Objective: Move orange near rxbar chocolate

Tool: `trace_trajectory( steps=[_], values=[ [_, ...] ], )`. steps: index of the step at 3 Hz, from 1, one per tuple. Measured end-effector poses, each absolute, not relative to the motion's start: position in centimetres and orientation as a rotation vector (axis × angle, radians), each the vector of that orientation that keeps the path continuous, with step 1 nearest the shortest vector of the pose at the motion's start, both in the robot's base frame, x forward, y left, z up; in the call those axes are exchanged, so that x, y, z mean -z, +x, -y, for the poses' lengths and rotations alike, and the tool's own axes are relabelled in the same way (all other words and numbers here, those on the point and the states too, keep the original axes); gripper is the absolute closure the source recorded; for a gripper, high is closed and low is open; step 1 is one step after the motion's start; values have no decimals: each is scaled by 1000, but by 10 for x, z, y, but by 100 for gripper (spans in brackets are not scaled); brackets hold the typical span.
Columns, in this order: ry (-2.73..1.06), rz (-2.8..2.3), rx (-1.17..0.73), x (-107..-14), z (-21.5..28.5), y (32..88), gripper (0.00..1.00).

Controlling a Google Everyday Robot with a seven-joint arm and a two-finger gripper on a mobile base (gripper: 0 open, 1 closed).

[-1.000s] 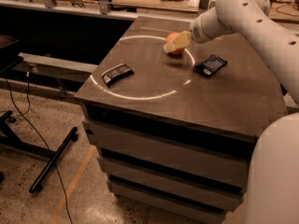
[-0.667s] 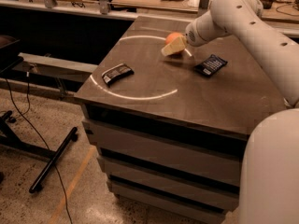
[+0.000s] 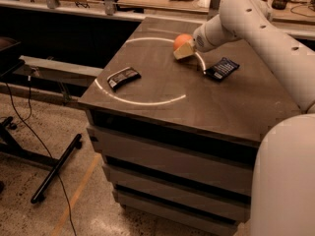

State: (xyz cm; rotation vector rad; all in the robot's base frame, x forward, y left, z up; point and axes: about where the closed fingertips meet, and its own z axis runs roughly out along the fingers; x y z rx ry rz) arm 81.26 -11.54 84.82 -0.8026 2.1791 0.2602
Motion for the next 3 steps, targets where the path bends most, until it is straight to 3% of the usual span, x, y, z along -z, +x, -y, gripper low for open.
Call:
trace_trajectory(
  steps=[1, 3],
  values=[
    [-826, -2173, -249, -852, 115, 809, 95],
    [-1023, -2065, -402, -876, 68, 794, 100]
  ],
)
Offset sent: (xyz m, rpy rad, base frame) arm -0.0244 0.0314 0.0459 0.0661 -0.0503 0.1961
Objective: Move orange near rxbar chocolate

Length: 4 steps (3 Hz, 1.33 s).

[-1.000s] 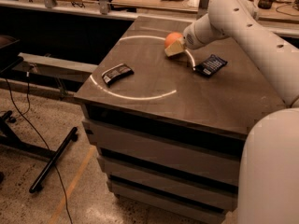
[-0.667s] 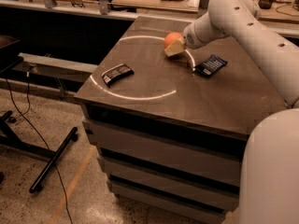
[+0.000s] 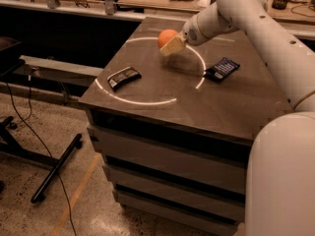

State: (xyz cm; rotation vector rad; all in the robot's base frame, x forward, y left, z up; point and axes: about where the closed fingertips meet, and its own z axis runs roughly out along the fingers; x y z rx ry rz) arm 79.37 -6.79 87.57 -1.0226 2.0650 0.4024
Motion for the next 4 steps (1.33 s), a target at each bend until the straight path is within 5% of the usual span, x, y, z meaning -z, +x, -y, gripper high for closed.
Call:
trace_trajectory(
  steps=[2, 4],
  values=[
    [-1187, -2056, -478, -877, 41, 770, 100],
    [-1114, -2161, -470, -857, 57, 738, 62]
  ],
)
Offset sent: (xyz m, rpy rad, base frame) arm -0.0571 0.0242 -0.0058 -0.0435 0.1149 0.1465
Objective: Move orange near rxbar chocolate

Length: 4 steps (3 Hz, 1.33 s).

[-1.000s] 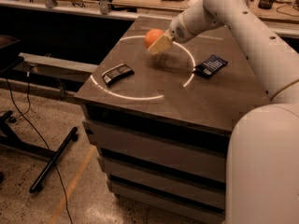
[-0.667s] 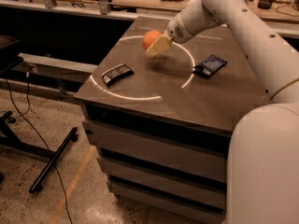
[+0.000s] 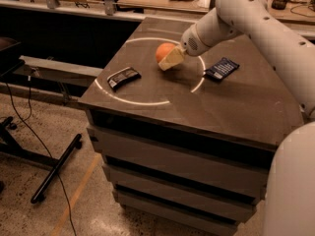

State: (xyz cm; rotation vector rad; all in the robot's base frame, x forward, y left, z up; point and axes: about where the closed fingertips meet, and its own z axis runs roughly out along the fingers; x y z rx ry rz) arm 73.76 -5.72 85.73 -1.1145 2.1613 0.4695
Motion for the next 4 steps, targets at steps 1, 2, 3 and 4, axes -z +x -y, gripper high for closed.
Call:
trace_trajectory(
  steps=[1, 2, 3, 4],
  values=[
    [-1094, -2187, -482, -849, 59, 729, 40],
    [-1077, -2164, -547, -848, 56, 723, 9],
    [-1075, -2149, -579, -849, 54, 719, 0],
    [-1076, -2149, -579, -849, 54, 719, 0]
  ],
)
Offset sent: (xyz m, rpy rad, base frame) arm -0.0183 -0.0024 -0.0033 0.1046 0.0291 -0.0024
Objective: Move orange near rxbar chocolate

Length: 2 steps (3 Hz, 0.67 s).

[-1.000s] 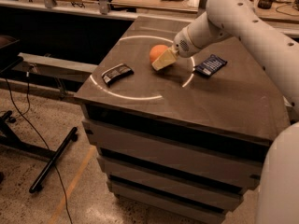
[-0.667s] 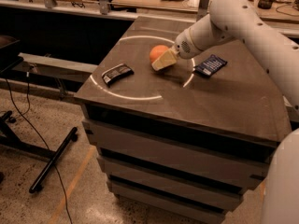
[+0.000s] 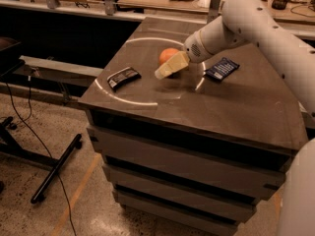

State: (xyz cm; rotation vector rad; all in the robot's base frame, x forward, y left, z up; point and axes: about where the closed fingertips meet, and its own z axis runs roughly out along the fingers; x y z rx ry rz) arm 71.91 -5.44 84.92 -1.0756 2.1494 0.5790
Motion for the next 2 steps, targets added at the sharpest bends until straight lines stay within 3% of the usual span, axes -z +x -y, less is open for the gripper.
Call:
trace_trajectory(
  steps=[1, 2],
  values=[
    [-1063, -2155, -517, -856, 64, 719, 0],
    [-973, -2184, -345, -873, 106, 716, 0]
  ],
)
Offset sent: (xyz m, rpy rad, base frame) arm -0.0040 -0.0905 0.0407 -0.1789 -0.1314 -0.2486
